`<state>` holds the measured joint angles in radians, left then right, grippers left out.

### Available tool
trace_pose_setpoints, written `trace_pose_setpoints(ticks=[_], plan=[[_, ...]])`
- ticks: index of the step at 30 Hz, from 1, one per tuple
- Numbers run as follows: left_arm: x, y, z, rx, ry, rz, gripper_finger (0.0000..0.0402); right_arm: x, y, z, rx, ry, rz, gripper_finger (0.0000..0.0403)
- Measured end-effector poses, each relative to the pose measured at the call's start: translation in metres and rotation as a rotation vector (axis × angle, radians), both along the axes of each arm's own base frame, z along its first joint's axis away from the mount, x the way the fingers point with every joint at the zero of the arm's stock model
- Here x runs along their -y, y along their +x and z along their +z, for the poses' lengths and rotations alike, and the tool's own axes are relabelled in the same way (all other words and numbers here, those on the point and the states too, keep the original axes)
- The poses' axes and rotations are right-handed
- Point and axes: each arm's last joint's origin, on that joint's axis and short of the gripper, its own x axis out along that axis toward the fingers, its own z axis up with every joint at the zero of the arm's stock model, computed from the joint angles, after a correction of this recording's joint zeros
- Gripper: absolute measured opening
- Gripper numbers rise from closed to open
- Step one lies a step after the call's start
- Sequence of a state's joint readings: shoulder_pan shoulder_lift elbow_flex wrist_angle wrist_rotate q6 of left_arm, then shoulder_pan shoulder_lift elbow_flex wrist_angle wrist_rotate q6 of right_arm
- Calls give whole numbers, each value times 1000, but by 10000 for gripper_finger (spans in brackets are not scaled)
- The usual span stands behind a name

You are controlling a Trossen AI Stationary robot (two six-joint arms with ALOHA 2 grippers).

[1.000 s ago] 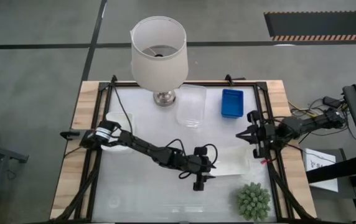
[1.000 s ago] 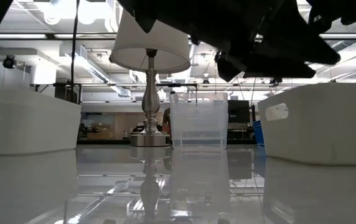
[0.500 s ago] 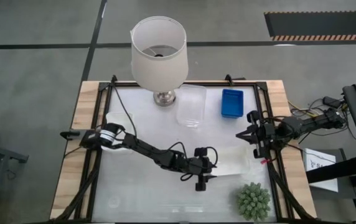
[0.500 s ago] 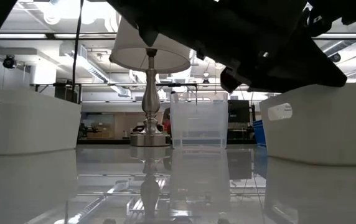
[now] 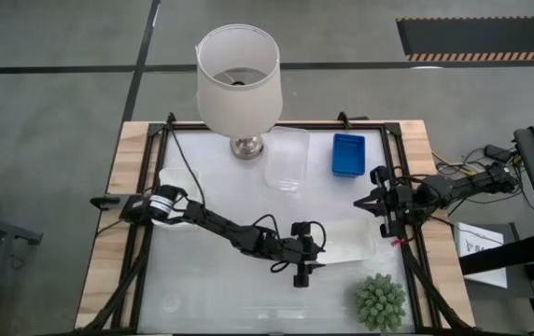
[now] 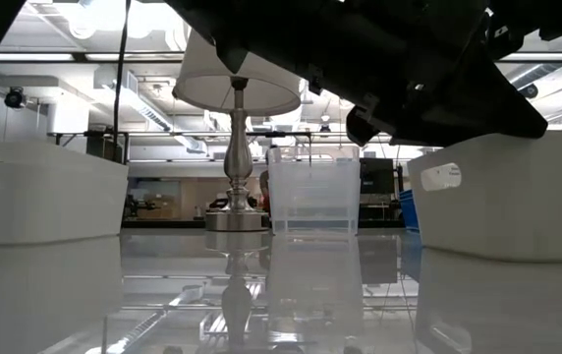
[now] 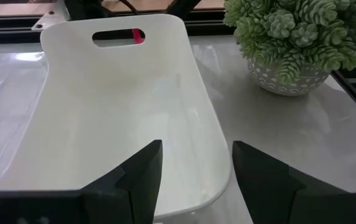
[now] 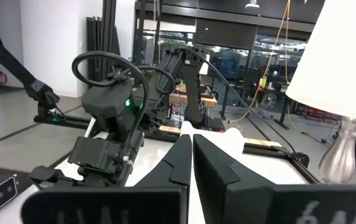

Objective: Stack baskets by color
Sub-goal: Stack the bottom white bin on the white bin

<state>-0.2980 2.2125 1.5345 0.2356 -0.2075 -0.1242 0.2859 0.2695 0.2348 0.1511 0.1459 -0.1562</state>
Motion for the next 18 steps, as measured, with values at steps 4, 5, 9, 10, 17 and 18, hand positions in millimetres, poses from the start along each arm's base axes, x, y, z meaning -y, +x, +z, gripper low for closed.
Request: trace_pose_setpoints(ticks=[4,5,9,10,17,18], plan=[[0,0,-1,-1,5,10,179,0,0,0,-5,-1,0,9],[0,0,-1,-2,6,10,179,0,0,-1,-5,-2,0,9],[-1,-1,-2,-15,11,11,174,0,0,-1,-5,-2,0,9],[-1,-1,-2,-18,11,11,168,0,0,-1,-5,-2,0,9],[0,-3,-6,-55,19,10,82,0,0,-1,-10,-3,0,9],[0,-5,-6,-68,23,9,67,0,0,-1,-13,-4,0,9]])
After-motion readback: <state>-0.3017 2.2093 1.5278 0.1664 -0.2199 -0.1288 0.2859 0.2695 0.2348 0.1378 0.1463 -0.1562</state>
